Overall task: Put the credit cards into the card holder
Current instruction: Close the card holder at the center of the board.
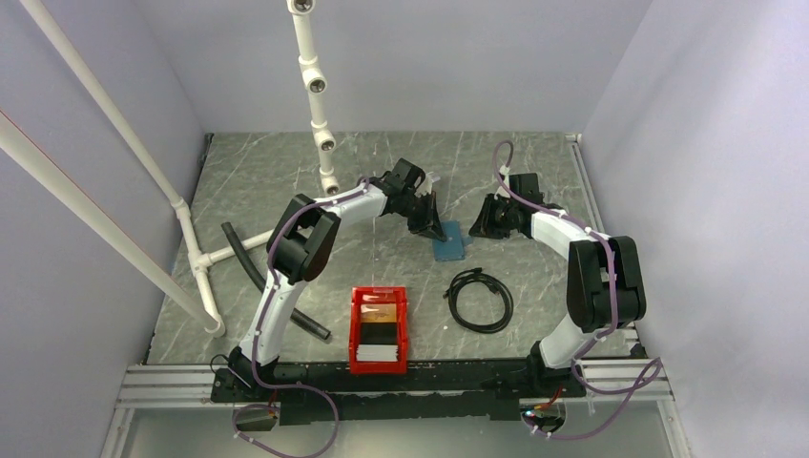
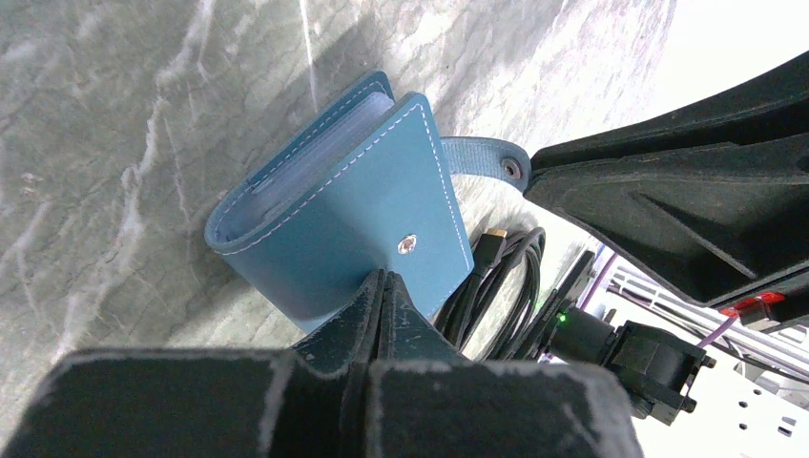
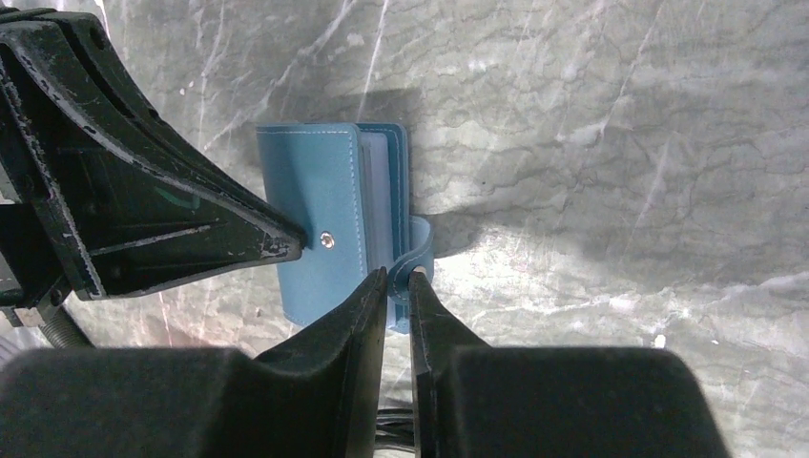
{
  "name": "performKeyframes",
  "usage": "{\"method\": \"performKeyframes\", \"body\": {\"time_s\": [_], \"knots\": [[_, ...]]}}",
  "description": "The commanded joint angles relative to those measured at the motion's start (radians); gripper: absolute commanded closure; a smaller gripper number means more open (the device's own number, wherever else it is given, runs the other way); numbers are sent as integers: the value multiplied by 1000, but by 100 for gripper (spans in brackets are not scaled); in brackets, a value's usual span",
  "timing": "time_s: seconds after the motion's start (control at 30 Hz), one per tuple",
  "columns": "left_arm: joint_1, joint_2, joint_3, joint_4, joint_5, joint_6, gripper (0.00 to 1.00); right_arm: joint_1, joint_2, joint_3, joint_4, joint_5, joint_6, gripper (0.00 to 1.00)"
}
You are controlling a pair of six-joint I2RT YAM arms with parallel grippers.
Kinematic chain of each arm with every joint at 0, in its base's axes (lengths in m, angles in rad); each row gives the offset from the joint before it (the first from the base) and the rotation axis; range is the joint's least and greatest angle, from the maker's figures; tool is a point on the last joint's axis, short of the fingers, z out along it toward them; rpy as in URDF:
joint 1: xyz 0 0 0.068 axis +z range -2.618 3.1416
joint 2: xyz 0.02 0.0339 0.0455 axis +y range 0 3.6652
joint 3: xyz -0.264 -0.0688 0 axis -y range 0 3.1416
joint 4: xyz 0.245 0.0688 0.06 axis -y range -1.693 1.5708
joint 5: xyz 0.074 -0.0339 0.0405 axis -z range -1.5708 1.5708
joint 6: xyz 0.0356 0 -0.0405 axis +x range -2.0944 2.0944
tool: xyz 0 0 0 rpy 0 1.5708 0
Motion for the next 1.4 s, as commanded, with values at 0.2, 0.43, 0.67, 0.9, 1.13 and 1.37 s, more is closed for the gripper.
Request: {"method": "performKeyframes", "body": {"time_s": [0.2,0.43,0.67,0.9,1.13,1.37], "knots": [[-1,34,12,-37,-25,31,100,9,0,41,-6,19,-29,67],[-1,33,15,-40,-27,33,100,27,18,60,-14,21,-42,65],[-1,36,16,-40,-25,35,100,27,22,70,-21,29,-44,70],[-1,37,17,-42,-24,34,100,35,37,83,-28,23,-53,65],[-1,36,14,-41,-23,35,100,37,38,87,-44,48,-53,76],[-1,36,15,-45,-24,38,100,37,13,71,-44,58,-46,92]]}}
